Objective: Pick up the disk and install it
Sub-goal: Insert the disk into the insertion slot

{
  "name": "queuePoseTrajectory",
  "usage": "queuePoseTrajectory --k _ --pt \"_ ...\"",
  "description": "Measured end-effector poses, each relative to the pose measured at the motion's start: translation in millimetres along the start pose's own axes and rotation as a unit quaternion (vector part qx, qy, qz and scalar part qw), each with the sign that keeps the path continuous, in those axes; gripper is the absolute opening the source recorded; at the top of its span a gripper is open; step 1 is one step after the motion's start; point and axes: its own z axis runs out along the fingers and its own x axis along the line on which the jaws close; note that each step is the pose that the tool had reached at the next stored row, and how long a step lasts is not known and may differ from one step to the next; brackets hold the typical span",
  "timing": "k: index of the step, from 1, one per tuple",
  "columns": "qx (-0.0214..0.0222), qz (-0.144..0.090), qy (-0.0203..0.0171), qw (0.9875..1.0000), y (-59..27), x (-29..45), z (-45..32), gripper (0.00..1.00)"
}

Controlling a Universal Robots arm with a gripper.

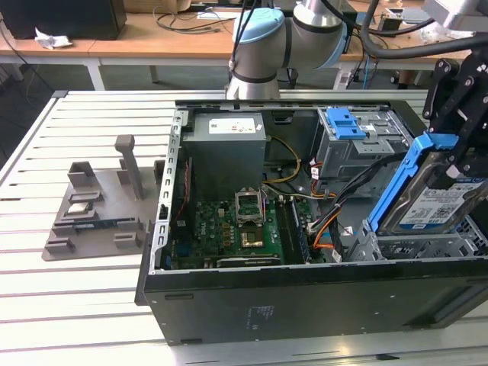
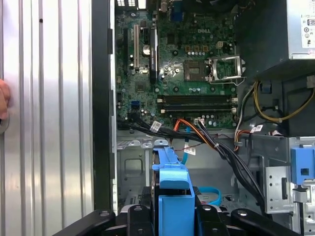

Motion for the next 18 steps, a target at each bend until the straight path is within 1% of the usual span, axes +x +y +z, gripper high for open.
queuePoseTrajectory --k 6,11,16,18 --pt "-0.0001 0.000 0.0000 1.0000 -0.5 0.4 11.1 0.36" --pt "-0.0001 0.000 -0.0001 1.0000 -0.9 0.6 18.7 0.36" --pt "-0.0001 0.000 0.0000 1.0000 -1.1 0.7 23.0 0.36" --pt "0.0000 0.000 0.0001 1.0000 -1.1 0.7 23.5 0.36"
